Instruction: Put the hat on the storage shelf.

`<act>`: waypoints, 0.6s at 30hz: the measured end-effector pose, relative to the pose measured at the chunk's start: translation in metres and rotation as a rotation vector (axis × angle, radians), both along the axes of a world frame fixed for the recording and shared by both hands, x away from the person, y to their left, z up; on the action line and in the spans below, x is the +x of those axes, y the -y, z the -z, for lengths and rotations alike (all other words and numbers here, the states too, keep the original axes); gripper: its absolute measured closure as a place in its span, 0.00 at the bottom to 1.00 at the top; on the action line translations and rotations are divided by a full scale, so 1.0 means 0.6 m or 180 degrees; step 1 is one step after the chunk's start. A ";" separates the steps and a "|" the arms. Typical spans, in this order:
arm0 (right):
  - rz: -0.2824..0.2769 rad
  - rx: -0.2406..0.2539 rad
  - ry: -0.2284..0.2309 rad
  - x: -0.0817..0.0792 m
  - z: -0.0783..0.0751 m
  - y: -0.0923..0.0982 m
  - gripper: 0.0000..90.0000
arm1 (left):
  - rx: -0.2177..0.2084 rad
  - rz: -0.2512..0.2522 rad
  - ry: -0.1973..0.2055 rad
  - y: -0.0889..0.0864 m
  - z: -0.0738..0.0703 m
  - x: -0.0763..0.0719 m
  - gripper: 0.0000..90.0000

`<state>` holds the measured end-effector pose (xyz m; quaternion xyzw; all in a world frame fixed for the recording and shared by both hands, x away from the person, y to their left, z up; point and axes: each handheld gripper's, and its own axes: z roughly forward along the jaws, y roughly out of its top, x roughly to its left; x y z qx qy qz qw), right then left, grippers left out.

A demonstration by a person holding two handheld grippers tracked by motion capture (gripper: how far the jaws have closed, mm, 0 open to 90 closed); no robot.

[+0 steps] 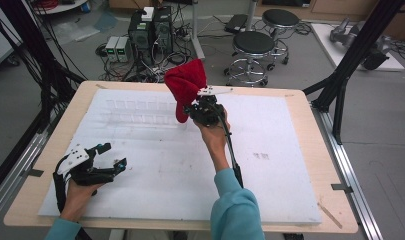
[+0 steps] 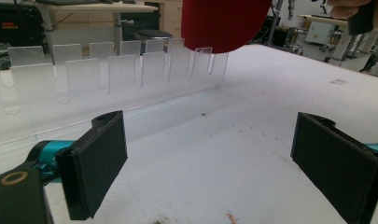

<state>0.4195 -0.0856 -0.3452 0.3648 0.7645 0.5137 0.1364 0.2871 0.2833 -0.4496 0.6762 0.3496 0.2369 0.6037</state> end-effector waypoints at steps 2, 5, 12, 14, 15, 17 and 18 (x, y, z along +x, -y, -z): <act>0.0004 -0.0023 -0.0033 0.004 0.008 -0.004 0.95 | -0.0007 -0.0032 0.0000 -0.001 0.000 -0.001 0.12; 0.0019 -0.0056 -0.0042 0.008 0.017 -0.008 0.95 | 0.0044 -0.0036 0.0039 0.001 0.000 -0.003 0.12; 0.0032 -0.0050 0.0009 0.004 0.034 -0.013 0.95 | -0.0003 -0.0135 0.0125 0.000 0.001 -0.008 0.12; 0.0038 -0.0015 0.0006 0.003 0.038 -0.010 0.95 | -0.0050 -0.0150 0.0144 -0.001 0.002 -0.009 0.12; 0.0034 -0.0003 0.0014 0.002 0.040 -0.009 0.95 | -0.0058 -0.0153 0.0147 -0.002 0.002 -0.009 0.12; 0.0026 0.0019 0.0030 0.000 0.045 -0.008 0.95 | -0.0050 -0.0154 0.0167 -0.001 0.002 -0.010 0.12; 0.0005 0.0003 0.0059 -0.003 0.048 -0.008 0.95 | -0.0031 -0.0147 0.0174 -0.001 0.002 -0.011 0.12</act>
